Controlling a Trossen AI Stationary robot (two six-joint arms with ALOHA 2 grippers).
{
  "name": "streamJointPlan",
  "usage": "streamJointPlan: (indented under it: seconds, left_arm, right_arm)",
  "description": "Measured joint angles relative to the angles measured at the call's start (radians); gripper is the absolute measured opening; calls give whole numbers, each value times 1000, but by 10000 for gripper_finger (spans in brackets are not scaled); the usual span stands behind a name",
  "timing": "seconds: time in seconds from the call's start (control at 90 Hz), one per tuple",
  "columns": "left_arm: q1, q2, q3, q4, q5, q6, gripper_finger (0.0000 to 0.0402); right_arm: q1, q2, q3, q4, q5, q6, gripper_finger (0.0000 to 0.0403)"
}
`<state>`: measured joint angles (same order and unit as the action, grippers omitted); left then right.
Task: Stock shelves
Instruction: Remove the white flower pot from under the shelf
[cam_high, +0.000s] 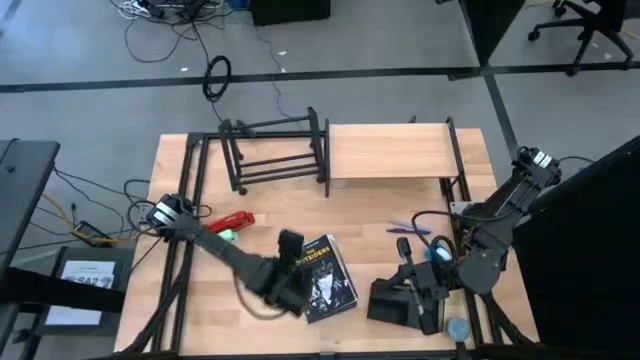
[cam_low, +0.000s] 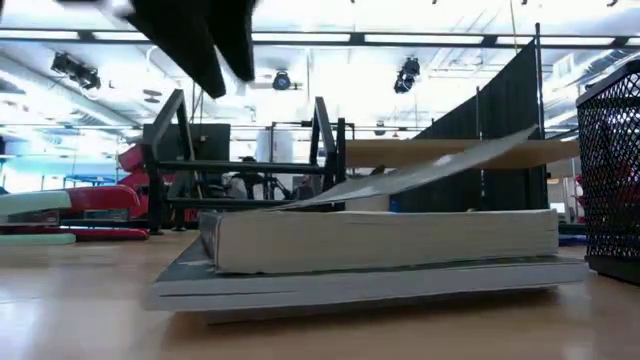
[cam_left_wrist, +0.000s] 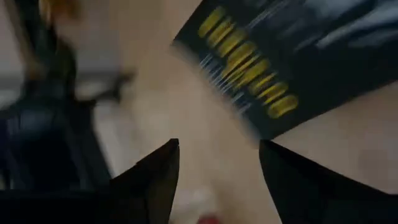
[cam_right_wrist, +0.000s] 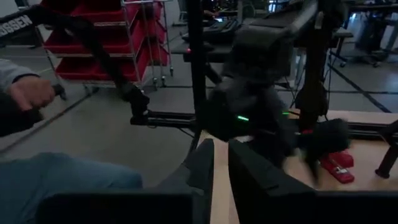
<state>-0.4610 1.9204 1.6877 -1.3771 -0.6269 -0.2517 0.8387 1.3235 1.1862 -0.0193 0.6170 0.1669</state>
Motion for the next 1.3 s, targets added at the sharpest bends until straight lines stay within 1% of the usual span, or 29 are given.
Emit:
streamJointPlan:
  seconds: [0.056, 0.1, 0.189, 0.289, 0.389, 0.511, 0.567, 0.633, 0.722, 0.8, 0.878, 0.989, 1.033, 1.144, 1.3]
  left_arm:
    - [54, -8, -16, -84, -16, -49, 172]
    - [97, -16, -34, -112, -31, -71, 157]
    - [189, -48, -84, -92, -58, -63, 129]
    - [296, -71, -145, -11, -70, 10, 110]
    - [399, -80, -195, 37, -48, 67, 108]
    - [517, -82, -247, 103, 25, 120, 114]
    - [556, -82, -278, 156, 67, 148, 118]
    - [592, -82, -313, 202, 82, 168, 121]
    - [629, -81, -360, 229, 75, 170, 119]
    - [646, -81, -403, 233, 59, 170, 104]
    - [652, -81, -443, 226, 47, 170, 75]
    - [652, -81, -492, 204, 4, 170, 20]
    - [652, -81, -510, 197, -11, 169, 9]
    - [652, -81, -550, 154, -42, 167, 5]
    - [674, -81, -613, 81, -117, 143, 1]
  right_arm:
    - [0, 0, 0, -4, -13, 12, 21]
    - [0, 0, 0, -7, -18, 19, 21]
    - [0, 0, 0, -9, -19, 21, 21]
    - [0, 0, 0, -25, -19, 38, 21]
    - [0, 0, 0, -43, -19, 51, 21]
    - [0, 0, 0, -57, -19, 56, 21]
    - [0, 0, 0, -56, -19, 59, 21]
    - [0, 0, 0, -57, -20, 60, 21]
    - [0, 0, 0, -58, -20, 61, 21]
    - [0, 0, 0, -60, -20, 72, 21]
    - [0, 0, 0, -61, -20, 74, 21]
    - [0, 0, 0, -61, -20, 74, 21]
    - [0, 0, 0, -61, -20, 74, 21]
    - [0, 0, 0, -61, -20, 74, 21]
    - [0, 0, 0, -62, -20, 74, 21]
